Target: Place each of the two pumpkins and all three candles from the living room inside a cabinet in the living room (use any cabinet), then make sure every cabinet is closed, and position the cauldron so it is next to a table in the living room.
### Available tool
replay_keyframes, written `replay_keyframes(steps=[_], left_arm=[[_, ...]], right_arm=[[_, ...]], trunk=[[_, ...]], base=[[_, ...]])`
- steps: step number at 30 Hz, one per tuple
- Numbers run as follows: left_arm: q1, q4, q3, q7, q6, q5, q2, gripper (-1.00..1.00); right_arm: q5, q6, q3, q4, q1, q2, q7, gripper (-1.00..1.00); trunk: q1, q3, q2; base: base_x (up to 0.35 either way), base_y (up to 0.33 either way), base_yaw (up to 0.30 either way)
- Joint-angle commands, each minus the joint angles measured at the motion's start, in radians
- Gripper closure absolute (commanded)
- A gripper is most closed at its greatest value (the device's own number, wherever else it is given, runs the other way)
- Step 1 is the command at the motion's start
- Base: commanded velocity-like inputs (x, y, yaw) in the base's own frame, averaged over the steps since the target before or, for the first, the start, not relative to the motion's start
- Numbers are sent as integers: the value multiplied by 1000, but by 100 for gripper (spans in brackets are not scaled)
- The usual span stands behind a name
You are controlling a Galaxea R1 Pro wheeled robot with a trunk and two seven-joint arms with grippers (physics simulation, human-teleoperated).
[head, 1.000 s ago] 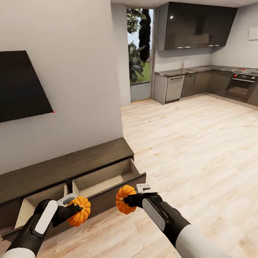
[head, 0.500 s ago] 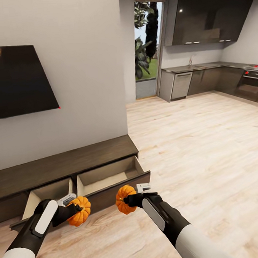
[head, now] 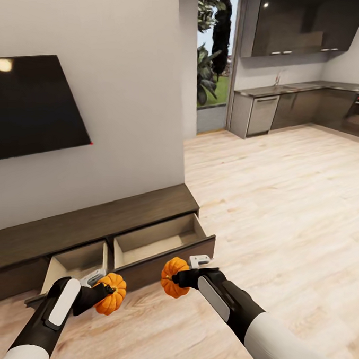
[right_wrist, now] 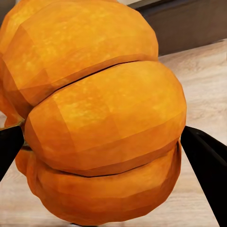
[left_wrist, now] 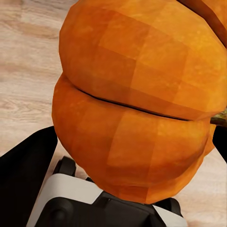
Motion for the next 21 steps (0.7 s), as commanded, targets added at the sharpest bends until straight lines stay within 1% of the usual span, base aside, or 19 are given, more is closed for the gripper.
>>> replay_keyframes(steps=[1, 8, 21], left_arm=[[0, 0, 0, 2, 0, -2, 0, 100], [0, 0, 0, 3, 0, -2, 0, 100], [0, 0, -1, 3, 0, -2, 0, 100]], right_arm=[[0, -1, 0, -1, 0, 0, 1, 100], [7, -3, 1, -3, 0, 0, -3, 100], [13, -4, 2, -10, 0, 0, -7, 100]], trunk=[[0, -1, 0], [0, -8, 0], [0, -13, 0]], base=[[0, 0, 153], [0, 0, 224], [0, 0, 275]])
